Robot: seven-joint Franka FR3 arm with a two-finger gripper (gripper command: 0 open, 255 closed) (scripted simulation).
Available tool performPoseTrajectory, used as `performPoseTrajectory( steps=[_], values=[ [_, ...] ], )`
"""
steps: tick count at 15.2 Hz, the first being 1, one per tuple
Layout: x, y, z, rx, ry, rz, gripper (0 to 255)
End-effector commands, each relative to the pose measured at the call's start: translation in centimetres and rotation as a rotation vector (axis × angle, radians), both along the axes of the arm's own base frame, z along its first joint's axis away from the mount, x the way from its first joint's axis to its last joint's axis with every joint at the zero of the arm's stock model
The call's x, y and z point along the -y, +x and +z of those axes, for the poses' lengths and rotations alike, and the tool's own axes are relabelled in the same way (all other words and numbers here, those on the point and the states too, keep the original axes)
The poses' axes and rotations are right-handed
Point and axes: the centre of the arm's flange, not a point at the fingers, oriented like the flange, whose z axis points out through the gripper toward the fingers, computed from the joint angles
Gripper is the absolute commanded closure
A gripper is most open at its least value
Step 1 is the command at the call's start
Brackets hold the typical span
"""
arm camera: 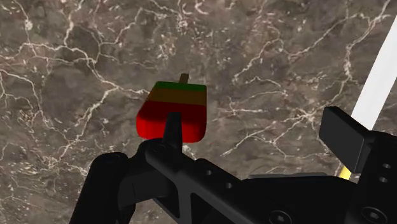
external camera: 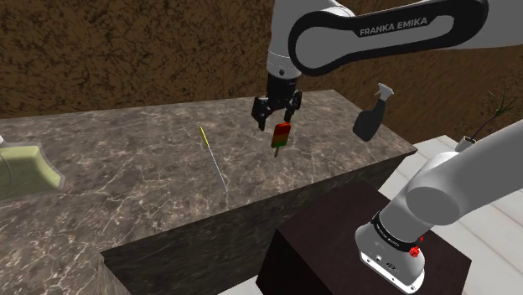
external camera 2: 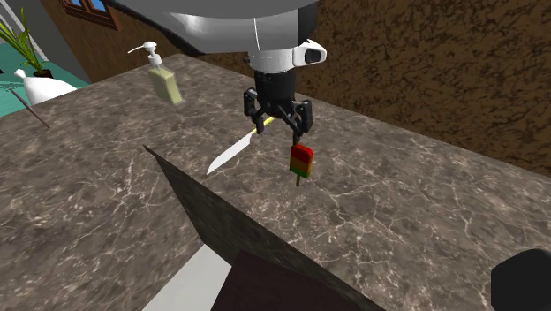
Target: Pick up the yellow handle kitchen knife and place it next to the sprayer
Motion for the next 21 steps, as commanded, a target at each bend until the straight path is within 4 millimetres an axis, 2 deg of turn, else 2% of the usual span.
performPoseTrajectory(
  steps=[1,15,21],
  values=[
    [-1.9,1.3,-1.4,-0.001,0.008,-0.015,0],
    [-14.2,10.7,-10.6,-0.009,0.055,-0.107,0],
    [-14.4,10.8,-13.4,-0.009,0.055,-0.108,0]
  ],
)
